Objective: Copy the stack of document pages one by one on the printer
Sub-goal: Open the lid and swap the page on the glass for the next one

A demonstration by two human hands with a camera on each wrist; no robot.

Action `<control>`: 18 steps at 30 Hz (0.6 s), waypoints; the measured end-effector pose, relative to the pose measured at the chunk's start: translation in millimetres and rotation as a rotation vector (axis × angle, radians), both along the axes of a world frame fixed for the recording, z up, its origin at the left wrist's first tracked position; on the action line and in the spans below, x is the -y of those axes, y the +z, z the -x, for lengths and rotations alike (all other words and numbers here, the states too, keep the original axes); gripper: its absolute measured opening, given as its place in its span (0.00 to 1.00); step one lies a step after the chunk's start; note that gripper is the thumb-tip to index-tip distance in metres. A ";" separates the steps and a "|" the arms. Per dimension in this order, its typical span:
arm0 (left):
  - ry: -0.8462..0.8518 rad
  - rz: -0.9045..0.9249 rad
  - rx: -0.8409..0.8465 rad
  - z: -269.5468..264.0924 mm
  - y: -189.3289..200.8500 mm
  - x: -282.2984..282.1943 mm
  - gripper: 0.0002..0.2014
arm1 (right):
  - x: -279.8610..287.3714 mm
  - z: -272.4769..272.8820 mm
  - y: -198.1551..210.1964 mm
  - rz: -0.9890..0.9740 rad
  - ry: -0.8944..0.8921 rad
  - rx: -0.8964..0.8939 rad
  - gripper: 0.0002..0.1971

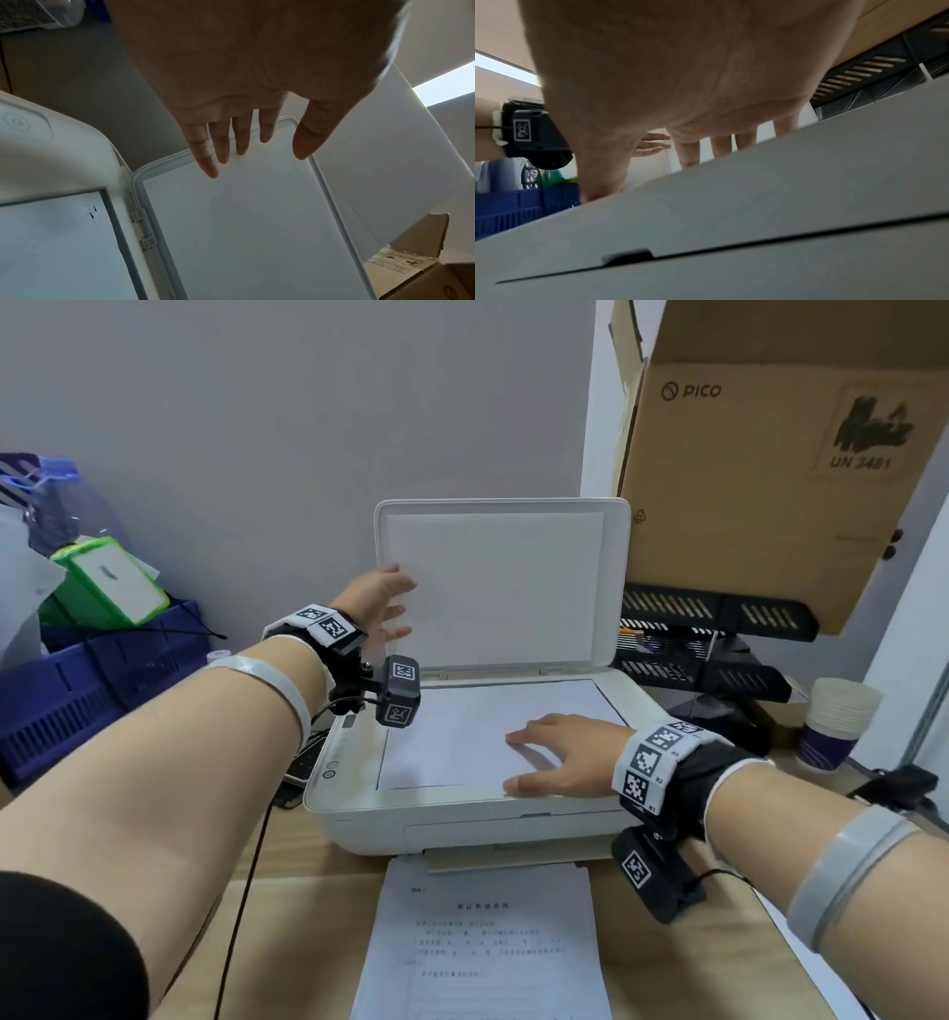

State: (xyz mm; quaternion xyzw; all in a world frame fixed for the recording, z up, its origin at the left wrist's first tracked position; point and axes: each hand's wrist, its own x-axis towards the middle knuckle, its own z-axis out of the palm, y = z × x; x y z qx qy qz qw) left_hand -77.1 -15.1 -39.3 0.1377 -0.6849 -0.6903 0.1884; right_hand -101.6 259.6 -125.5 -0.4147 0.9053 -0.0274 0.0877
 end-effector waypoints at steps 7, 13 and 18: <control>-0.280 0.281 0.287 -42.5 3.3 -14.5 0.17 | -23.7 -20.6 4.3 0.005 0.090 -0.130 0.38; -0.441 0.435 0.452 -70.4 -3.2 -35.5 0.18 | -47.7 -32.3 12.6 0.280 0.029 -0.092 0.10; -0.524 0.287 0.326 -77.5 6.6 -55.2 0.32 | -94.6 -25.6 51.6 0.667 -0.255 -0.219 0.14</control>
